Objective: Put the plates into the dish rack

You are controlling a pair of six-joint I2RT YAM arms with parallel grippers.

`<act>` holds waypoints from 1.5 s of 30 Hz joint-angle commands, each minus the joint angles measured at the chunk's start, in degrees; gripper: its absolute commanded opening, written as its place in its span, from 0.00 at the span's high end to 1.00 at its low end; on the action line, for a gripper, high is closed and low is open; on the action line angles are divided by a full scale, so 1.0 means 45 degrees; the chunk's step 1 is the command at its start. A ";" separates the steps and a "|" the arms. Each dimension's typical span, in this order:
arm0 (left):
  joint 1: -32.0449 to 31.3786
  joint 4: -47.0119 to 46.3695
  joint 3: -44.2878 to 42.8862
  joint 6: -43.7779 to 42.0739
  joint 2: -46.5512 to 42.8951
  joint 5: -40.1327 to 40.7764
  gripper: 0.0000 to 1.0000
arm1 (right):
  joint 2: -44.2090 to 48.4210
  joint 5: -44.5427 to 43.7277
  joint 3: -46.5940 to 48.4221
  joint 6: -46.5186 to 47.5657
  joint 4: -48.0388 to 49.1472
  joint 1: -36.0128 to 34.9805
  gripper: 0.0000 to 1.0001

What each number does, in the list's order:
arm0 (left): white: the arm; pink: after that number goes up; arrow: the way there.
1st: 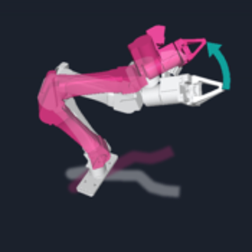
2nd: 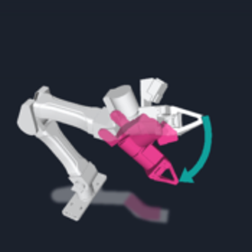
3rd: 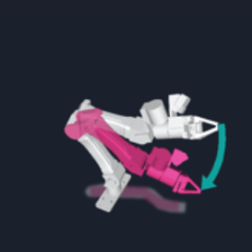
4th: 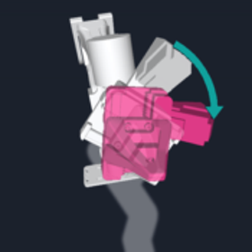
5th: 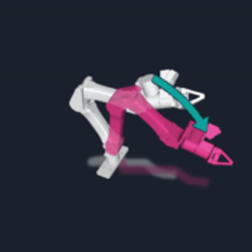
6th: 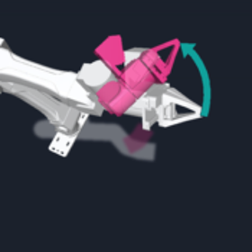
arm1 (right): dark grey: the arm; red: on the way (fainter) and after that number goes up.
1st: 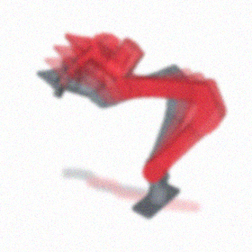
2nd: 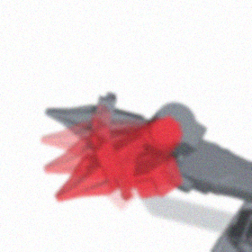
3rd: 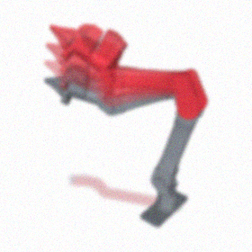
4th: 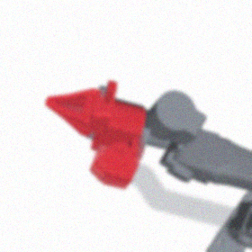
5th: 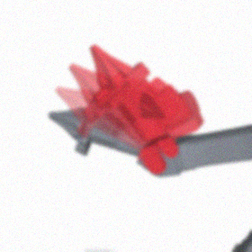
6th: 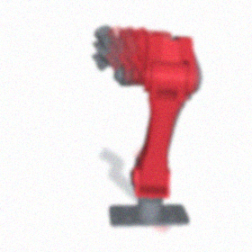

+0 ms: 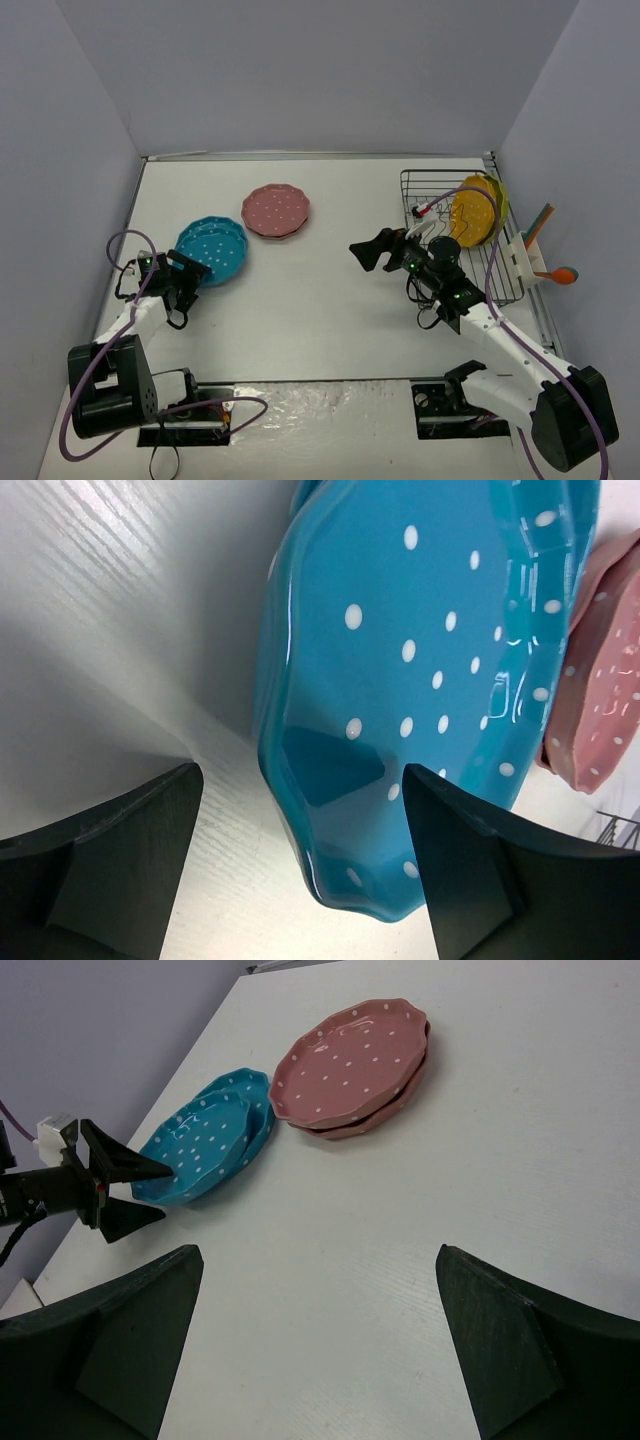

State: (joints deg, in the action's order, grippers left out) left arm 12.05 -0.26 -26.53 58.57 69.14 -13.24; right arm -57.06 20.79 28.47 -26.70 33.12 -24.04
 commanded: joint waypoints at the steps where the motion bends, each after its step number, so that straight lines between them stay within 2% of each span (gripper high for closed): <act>1: 0.0135 -0.2156 0.0402 0.0396 -0.0249 0.0012 0.23 | 0.0036 -0.0005 0.0021 0.0199 0.1417 -0.0113 0.00; 6: 0.0155 -0.2889 0.0779 0.0481 -0.0327 -0.0045 0.27 | -0.0076 0.0027 -0.0018 0.0212 0.1528 -0.0184 0.00; 13: 0.0155 -0.2974 0.0920 0.0580 -0.0427 -0.0027 0.40 | -0.0233 0.0008 -0.0078 0.0192 0.1668 -0.0243 0.00; 18: 0.0155 -0.3005 0.1038 0.0637 -0.0689 0.0032 0.56 | -0.0312 0.0024 -0.0151 0.0192 0.1762 -0.0324 0.00; 26: 0.0155 -0.2887 0.1247 0.0881 -0.1276 0.0061 0.71 | -0.0435 0.0008 -0.0067 0.0231 0.1781 -0.0468 0.00; 31: 0.0155 -0.2134 0.1197 0.1077 -0.2443 0.0405 0.83 | -0.0485 -0.0031 -0.0040 0.0214 0.1784 -0.0593 0.00; 35: 0.0162 -0.1379 0.0710 0.1091 -0.3295 0.0450 0.88 | -0.0485 -0.0050 0.0109 0.0251 0.1682 -0.0675 0.00; 41: 0.0155 -0.1096 -0.0470 0.1181 -0.3327 -0.0104 0.95 | -0.0644 -0.0031 0.0446 0.0263 0.1455 -0.0867 0.00; 45: 0.0155 -0.0489 -0.1702 0.0595 -0.3241 -0.0313 0.99 | -0.0819 -0.0004 0.0795 0.0151 0.1201 -0.1054 0.00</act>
State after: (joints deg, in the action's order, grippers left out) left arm 12.73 0.83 -23.99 63.46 55.56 -11.14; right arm -59.94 20.82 27.64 -26.53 35.35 -27.69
